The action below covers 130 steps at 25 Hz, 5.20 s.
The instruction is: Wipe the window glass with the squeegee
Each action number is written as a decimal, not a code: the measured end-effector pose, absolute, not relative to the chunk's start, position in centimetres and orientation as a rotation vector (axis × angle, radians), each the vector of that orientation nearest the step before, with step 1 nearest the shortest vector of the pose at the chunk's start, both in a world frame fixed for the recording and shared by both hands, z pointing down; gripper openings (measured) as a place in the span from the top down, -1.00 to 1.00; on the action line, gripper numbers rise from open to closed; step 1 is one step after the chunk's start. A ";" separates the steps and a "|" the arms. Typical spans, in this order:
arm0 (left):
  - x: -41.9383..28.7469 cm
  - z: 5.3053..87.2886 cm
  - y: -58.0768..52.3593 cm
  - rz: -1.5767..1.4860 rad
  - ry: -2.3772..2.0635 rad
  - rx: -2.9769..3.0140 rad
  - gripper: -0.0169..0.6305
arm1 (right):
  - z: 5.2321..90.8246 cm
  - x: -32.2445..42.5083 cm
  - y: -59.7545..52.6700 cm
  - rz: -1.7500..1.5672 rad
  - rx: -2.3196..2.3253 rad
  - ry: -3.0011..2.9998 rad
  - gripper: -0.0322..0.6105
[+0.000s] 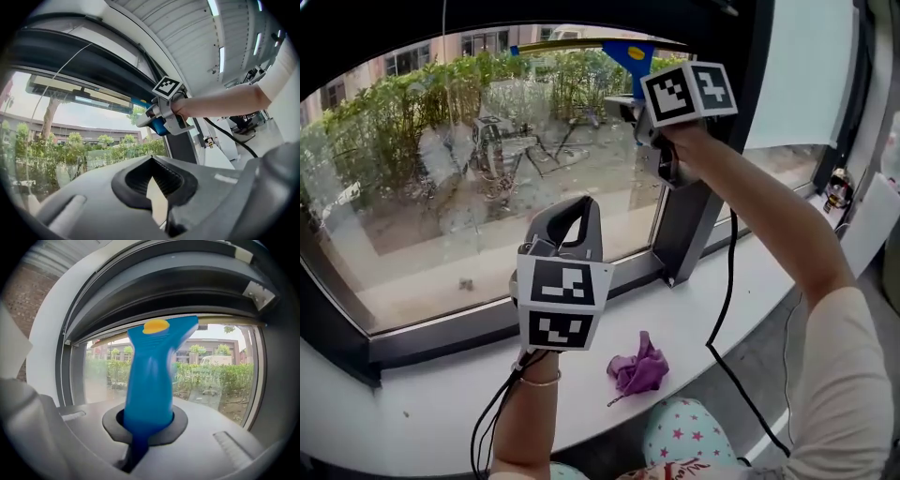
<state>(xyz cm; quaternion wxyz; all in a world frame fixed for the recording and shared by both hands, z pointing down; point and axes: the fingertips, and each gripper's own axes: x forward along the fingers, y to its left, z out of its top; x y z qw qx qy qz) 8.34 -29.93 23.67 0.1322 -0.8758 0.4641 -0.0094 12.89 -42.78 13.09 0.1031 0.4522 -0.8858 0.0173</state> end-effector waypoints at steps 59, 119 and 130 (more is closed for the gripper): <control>2.1 36.5 -30.8 0.071 1.637 -2.653 0.94 | 41.4 11.8 -41.2 0.352 1.275 -2.633 0.81; -1.5 38.2 -27.7 -0.062 1.719 -2.554 0.94 | 49.8 11.4 -31.9 0.705 1.040 -2.409 0.81; -4.7 35.4 -26.2 -0.111 1.815 -2.398 0.94 | 23.4 5.8 -33.9 0.147 1.110 -2.745 0.81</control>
